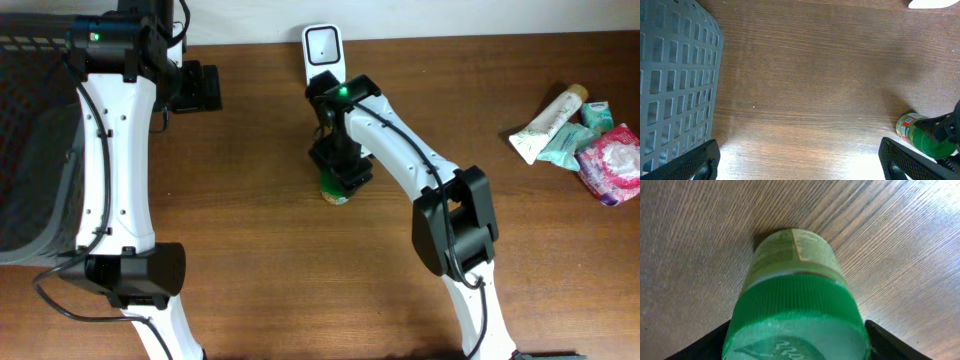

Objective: Scan the item barcode

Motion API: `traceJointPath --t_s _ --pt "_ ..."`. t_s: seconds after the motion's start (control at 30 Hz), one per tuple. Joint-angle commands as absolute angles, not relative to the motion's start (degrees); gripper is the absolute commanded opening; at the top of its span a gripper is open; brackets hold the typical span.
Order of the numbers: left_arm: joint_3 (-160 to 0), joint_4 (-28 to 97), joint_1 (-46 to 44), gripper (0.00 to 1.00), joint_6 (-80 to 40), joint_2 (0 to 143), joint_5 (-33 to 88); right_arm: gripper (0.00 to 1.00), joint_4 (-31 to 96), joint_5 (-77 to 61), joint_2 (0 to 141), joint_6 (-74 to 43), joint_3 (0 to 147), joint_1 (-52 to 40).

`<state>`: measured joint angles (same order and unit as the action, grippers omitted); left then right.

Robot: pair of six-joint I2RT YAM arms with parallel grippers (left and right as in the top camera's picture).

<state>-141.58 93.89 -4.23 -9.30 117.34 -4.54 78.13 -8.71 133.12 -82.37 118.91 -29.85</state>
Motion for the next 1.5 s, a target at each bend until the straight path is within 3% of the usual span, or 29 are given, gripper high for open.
traceJointPath --t_s 0.0,0.13,0.17,0.2,0.33,0.4,0.53,0.6,0.63,0.67,0.8,1.03,1.47 --pt "-141.5 94.0 -4.5 0.99 -9.8 117.4 -4.8 0.69 78.1 -4.3 131.7 -83.0 118.3 -31.6" --pt "-141.5 94.0 -4.5 0.99 -9.8 117.4 -4.8 0.66 78.7 -0.7 131.7 -79.6 118.3 -32.3" --pt "-141.5 94.0 -4.5 0.99 -9.8 117.4 -4.8 0.57 78.7 0.3 131.7 -76.8 118.3 -32.3" --pt "-141.5 94.0 -4.5 0.99 -9.8 117.4 -4.8 0.54 78.8 1.0 131.7 -75.2 118.3 -32.3" --pt "-141.5 94.0 -4.5 0.99 -9.8 117.4 -4.8 0.54 78.7 2.5 131.7 -66.4 118.4 -32.2" --pt "-141.5 94.0 -4.5 0.99 -9.8 117.4 -4.8 0.54 78.7 5.3 131.7 -55.9 119.4 -32.2" --pt "-141.5 94.0 -4.5 0.99 -9.8 117.4 -4.8 0.56 77.8 7.6 131.7 -20.0 121.0 -32.2" --pt "-141.5 94.0 -4.5 0.99 -9.8 117.4 -4.8 0.6 77.8 7.6 131.7 -2.3 121.0 -32.2" --pt "-141.5 94.0 -4.5 0.99 -9.8 117.4 -4.8 0.69 77.8 7.6 131.7 3.3 121.0 -32.2" --pt "-141.5 94.0 -4.5 0.99 -9.8 117.4 -4.8 0.98 77.4 7.6 131.7 4.3 121.0 -32.2" --pt "-141.5 94.0 -4.5 0.99 -9.8 117.4 -4.8 0.99 76.3 7.5 131.7 -7.4 121.0 -32.1" --pt "-141.5 94.0 -4.5 0.99 -9.8 117.4 -4.8 0.98 76.6 2.7 131.7 -52.3 121.0 -27.9" --pt "-141.5 94.0 -4.5 0.99 -9.8 117.4 -4.8 0.99 76.1 -3.9 131.8 -81.5 117.9 -26.3"
